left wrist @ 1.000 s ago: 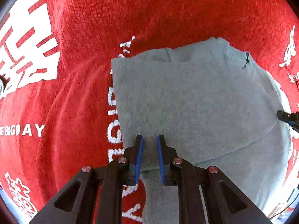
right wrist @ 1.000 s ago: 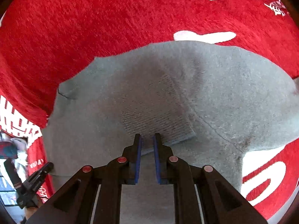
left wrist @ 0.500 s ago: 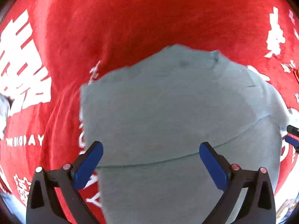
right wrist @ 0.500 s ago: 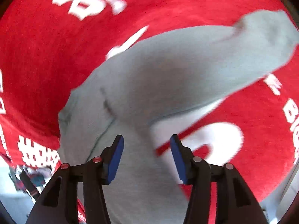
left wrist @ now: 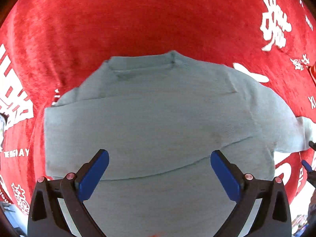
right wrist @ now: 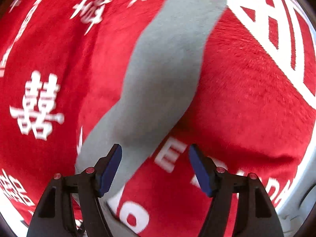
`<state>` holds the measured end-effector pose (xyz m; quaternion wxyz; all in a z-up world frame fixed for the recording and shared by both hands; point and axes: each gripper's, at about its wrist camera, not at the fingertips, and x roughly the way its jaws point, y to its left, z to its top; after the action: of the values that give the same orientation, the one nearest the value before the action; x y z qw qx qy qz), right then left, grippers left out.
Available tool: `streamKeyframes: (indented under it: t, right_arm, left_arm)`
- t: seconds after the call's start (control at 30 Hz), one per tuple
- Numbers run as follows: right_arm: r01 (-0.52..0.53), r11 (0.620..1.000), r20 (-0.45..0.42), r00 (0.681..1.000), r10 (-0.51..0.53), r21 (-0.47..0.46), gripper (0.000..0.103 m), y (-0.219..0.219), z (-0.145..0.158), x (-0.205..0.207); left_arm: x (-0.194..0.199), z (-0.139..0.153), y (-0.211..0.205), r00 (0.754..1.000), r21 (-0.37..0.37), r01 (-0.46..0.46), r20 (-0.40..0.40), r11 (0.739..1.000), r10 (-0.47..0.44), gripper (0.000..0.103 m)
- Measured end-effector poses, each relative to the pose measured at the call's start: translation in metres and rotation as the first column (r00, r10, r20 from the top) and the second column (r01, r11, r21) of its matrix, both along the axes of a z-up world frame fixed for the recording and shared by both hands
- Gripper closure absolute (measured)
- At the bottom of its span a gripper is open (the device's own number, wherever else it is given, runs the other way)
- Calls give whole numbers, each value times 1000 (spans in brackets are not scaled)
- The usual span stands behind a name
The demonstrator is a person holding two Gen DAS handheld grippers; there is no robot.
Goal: Fold small clothes
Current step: 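Lift and fold the held sleeve across the body with the right gripper, release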
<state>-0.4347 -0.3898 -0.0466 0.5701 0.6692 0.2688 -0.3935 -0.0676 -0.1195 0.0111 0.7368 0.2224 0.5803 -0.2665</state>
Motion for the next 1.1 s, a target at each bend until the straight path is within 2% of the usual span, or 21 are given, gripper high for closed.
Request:
streamKeyframes:
  t: [0.13, 0.27, 0.47, 0.5, 0.53, 0.57, 0.6, 0.67, 0.77, 0.83, 0.9, 0.97, 1.07, 1.1]
  right_arm:
    - [81, 996, 106, 991, -86, 43, 29, -19, -16, -20]
    - [170, 981, 221, 957, -187, 92, 29, -30, -27, -27]
    - [197, 976, 287, 933, -216, 93, 30, -39, -17, -21]
    - [195, 976, 291, 932, -216, 102, 38, -41, -16, -20]
    - [188, 976, 295, 932, -213, 110, 68, -43, -15, -17]
    - [171, 978, 295, 935, -199, 118, 86, -46, -15, -12]
    - [154, 981, 293, 938, -183, 120, 95, -47, -13, -9]
    - [108, 991, 317, 940, -128, 81, 95, -49, -4, 3]
    - [-9, 1000, 332, 943, 8, 4, 95, -47, 19, 35]
    - [-116, 992, 340, 932, 129, -57, 95, -39, 40, 71]
    - [-215, 969, 344, 907, 244, -120, 95, -25, 60, 108]
    - [-328, 928, 344, 863, 370, -174, 95, -6, 76, 153]
    - [-514, 811, 283, 763, 581, -278, 95, 36, 99, 227]
    - [-581, 753, 257, 711, 654, -309, 95, 57, 105, 255]
  left_arm:
    - [-14, -5, -17, 999, 4, 27, -41, 1000, -27, 0]
    - [-22, -2, -26, 998, -15, 17, -55, 1000, -18, 0]
    - [-25, 5, -28, 999, -29, -14, -47, 999, 13, 0]
    - [-25, 6, -26, 999, -33, -20, -46, 999, 18, 0]
    - [-24, 7, -24, 999, -39, -28, -47, 999, 26, 0]
    - [-22, 8, -22, 998, -44, -42, -49, 998, 40, 0]
    - [-20, 9, -19, 997, -46, -55, -49, 997, 53, 0]
    - [-15, 10, -12, 995, -50, -82, -55, 995, 79, 0]
    - [-5, 13, 3, 992, -66, -119, -47, 991, 116, 0]
    - [1, 12, 16, 990, -74, -137, -46, 988, 134, 0]
    - [7, 8, 27, 988, -75, -148, -57, 986, 144, 0]
    - [14, 4, 41, 984, -71, -165, -71, 984, 160, 0]
    - [25, 6, 66, 979, -84, -199, -64, 976, 194, 0]
    - [28, 6, 73, 977, -81, -210, -64, 974, 205, 0]
